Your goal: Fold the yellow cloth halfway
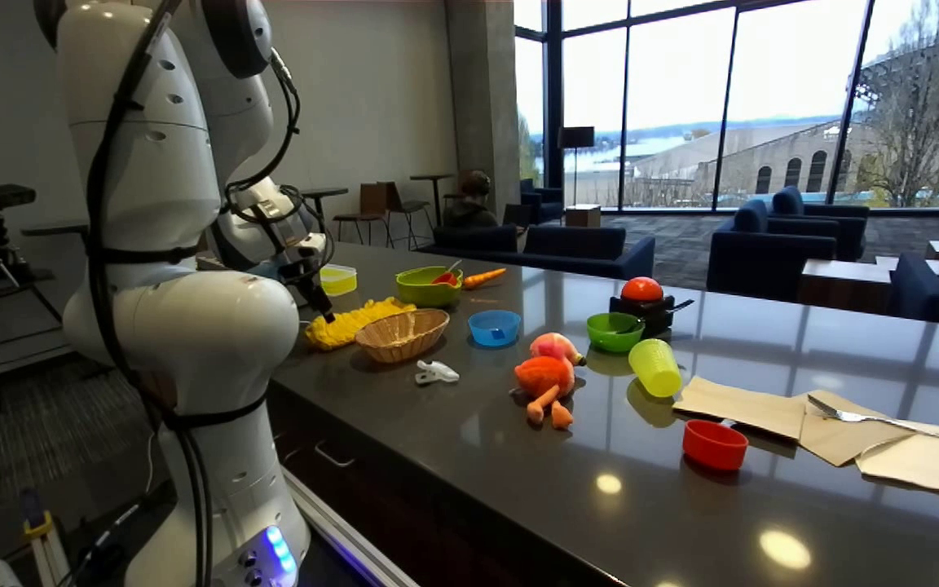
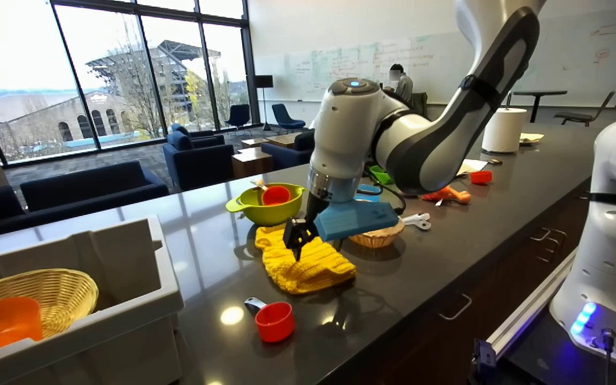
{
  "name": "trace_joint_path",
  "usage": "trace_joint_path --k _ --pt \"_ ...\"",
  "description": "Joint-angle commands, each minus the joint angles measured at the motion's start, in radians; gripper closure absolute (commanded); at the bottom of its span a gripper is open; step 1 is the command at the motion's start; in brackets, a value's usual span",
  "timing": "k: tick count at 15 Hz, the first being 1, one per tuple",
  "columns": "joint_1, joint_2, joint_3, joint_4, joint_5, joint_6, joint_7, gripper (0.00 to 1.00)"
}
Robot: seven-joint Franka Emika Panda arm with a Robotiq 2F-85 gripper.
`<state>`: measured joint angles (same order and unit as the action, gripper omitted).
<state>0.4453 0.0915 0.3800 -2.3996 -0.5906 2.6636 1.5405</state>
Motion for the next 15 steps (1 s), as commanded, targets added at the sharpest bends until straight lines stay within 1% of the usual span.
trace_joint_path --k 1,2,4,5,7,8,10,11,12,14,15 --pt "0.008 0.03 -0.022 -0.004 -0.087 -0.03 0.119 0.01" --pt "0.013 0.035 -0.022 -0.017 -0.107 -0.033 0.154 0.01" --pt "0.018 0.059 -0.022 -0.024 -0.138 -0.04 0.205 0.19" --pt "0.02 0.074 -0.019 -0.025 -0.141 -0.044 0.22 0.33" --pt "0.026 0.093 -0.016 -0.03 -0.149 -0.049 0.243 0.47" --pt "0.024 0.106 -0.019 -0.015 -0.148 -0.054 0.238 0.57" --pt "0.026 0.107 -0.018 -0.005 -0.147 -0.062 0.236 0.7" --pt "0.041 0.105 -0.033 -0.003 -0.137 -0.063 0.228 0.76" --pt "0.041 0.103 -0.032 0.001 -0.131 -0.067 0.223 0.83" --pt "0.04 0.1 -0.035 0.007 -0.132 -0.068 0.217 0.98" --pt "0.043 0.093 -0.043 0.011 -0.154 -0.072 0.237 1.0"
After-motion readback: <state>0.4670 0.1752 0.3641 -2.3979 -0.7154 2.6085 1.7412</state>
